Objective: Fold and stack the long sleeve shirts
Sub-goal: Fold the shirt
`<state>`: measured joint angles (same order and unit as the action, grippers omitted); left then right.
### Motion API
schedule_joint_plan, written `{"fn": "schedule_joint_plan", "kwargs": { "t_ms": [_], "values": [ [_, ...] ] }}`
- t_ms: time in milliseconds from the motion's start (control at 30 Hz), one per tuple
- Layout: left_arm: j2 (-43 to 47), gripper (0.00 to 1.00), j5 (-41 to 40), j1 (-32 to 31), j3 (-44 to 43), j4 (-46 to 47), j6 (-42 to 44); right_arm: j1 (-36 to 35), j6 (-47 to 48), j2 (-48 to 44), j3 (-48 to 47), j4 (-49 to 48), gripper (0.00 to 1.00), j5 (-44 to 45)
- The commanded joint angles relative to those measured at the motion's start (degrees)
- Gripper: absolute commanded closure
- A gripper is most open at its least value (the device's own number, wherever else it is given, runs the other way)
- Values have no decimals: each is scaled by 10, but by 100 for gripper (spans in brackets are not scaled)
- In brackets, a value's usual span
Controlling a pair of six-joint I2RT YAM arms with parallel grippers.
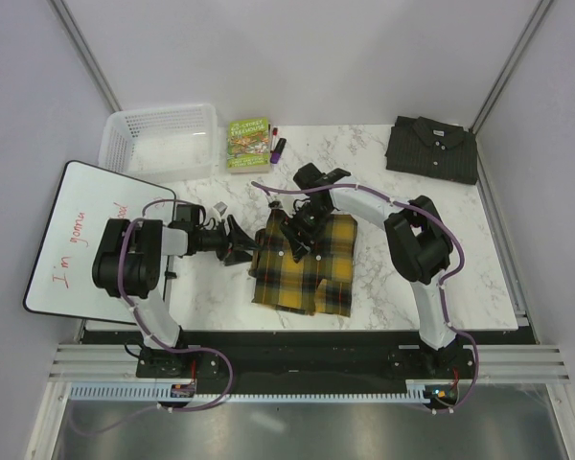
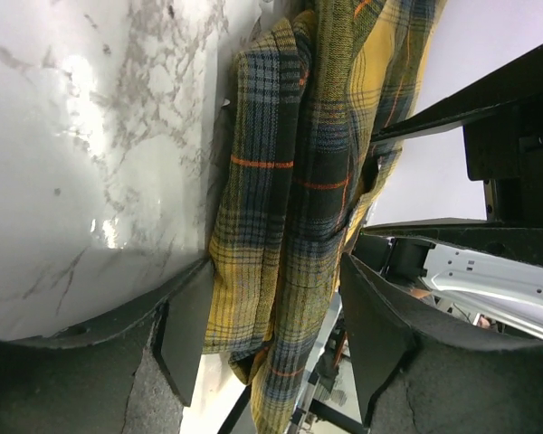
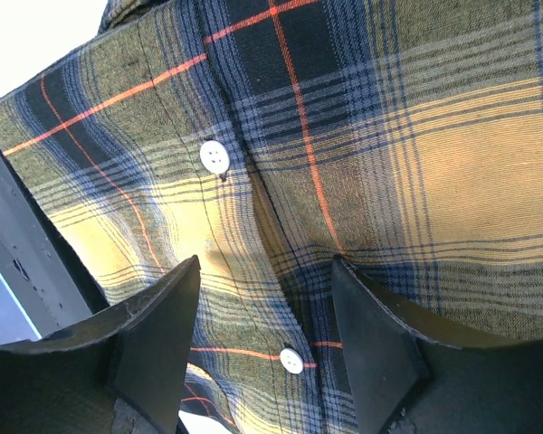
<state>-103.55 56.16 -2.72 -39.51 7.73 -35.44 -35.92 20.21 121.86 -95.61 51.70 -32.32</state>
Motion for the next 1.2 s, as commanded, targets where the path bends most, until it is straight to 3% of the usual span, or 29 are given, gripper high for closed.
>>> {"fn": "schedule_joint_plan", "kwargs": {
  "t_ms": [0, 400, 600, 833, 1167],
  "values": [
    [-30, 34, -67, -14, 1, 7, 0, 5, 2, 13, -24, -10, 32, 4],
    [60, 36, -51, 0, 36, 8, 12, 6, -6, -5, -77, -1, 35, -15],
    [99, 36, -27, 21, 44, -1, 9, 2, -182, -29, -63, -121, 48, -92],
    [146, 33, -33, 74, 56, -48, 33, -27, -321, 13, -54, -203, 64, -94],
    [177, 30, -37, 91, 83, -67, 49, -27, -436, 92, -75, -258, 62, -115]
  ]
}}
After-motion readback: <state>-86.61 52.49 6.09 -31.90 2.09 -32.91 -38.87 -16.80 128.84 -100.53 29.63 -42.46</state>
